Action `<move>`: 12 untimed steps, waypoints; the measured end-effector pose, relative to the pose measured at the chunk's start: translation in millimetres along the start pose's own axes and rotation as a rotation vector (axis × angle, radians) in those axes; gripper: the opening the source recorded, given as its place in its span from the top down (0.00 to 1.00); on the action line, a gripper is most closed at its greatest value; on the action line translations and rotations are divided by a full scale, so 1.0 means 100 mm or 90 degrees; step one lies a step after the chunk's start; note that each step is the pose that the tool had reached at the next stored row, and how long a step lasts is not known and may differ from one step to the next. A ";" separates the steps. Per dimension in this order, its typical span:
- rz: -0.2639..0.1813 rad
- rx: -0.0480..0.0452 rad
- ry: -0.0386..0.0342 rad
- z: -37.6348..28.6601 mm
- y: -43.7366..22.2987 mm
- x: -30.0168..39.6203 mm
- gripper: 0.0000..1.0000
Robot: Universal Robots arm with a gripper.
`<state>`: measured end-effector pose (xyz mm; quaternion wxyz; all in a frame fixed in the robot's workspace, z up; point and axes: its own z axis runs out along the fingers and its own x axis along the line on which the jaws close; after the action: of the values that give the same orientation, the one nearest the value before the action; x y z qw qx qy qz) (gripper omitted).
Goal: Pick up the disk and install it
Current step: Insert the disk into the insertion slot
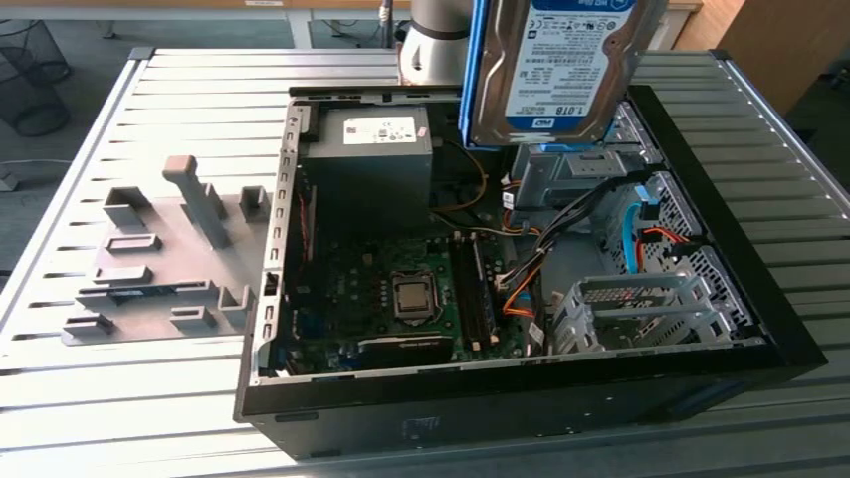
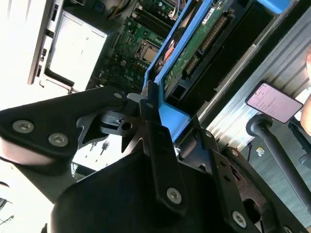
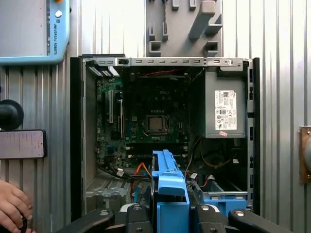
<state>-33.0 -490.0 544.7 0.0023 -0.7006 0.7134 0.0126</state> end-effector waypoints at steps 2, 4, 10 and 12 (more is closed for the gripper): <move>0.000 0.0000 0.0001 0.024 -0.001 0.050 0.63; 0.000 0.0003 0.0001 0.047 -0.002 0.088 0.63; -0.005 0.0016 0.0002 0.092 -0.005 0.215 0.63; -0.006 0.0019 0.0000 0.108 -0.006 0.260 0.63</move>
<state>-33.0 -515.7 533.4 0.0034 -0.7040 0.7101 0.0115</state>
